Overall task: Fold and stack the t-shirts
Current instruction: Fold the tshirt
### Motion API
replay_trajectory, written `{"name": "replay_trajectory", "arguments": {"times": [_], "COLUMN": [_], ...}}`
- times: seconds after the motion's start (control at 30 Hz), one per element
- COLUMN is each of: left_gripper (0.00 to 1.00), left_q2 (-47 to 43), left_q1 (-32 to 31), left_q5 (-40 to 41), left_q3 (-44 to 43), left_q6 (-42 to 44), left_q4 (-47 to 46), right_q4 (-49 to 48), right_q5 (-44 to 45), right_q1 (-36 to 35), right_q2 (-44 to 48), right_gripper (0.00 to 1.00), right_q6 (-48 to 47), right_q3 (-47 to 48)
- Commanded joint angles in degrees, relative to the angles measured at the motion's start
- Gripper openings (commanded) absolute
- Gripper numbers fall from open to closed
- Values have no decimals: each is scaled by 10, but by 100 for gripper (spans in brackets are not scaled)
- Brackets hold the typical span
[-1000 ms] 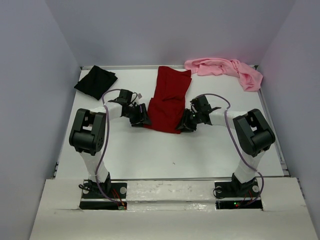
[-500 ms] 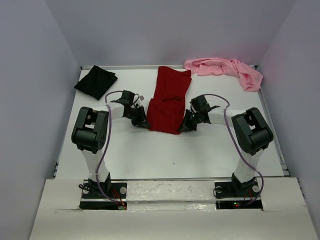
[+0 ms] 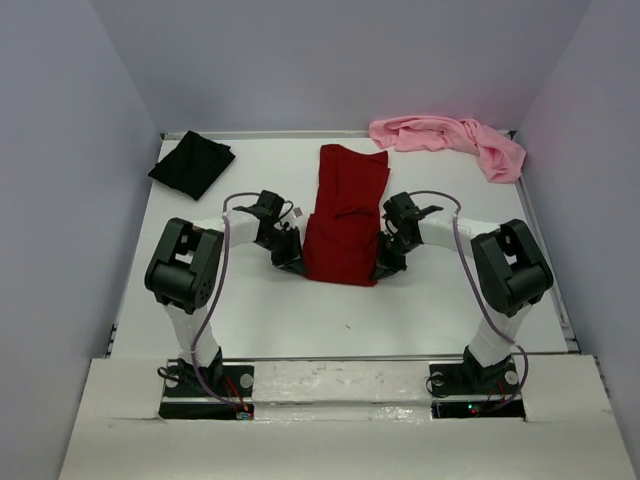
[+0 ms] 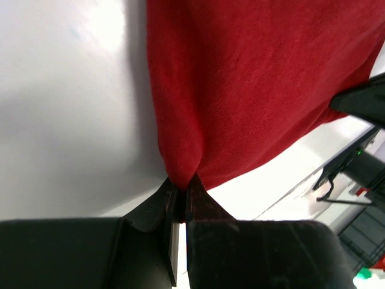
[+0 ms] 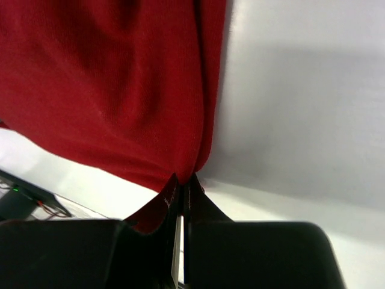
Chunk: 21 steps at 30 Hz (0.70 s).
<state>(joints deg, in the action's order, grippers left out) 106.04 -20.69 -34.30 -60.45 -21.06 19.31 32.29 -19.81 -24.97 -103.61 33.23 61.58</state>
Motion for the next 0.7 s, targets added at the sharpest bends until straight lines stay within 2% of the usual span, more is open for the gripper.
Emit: {"name": "replay_trajectory", "arguments": {"times": [0.0,0.37,0.67], "left_gripper": [12,12,12], "left_q2": [-32,-94,-141], "left_q1": [-25,-137,-142], "left_q5": [35,34,72], "left_q3": [45,64,68], "left_q6": [0,-64,-61], "left_q4": [67,99,144], "right_q4": [110,170,193], "right_q5": [54,60,49], "right_q1": [-3,-3,-3], "right_q2": [33,82,140], "right_gripper": [0,0,0], "right_q6": [-57,-94,-85], "right_q3": [-1,-30,-47]}}
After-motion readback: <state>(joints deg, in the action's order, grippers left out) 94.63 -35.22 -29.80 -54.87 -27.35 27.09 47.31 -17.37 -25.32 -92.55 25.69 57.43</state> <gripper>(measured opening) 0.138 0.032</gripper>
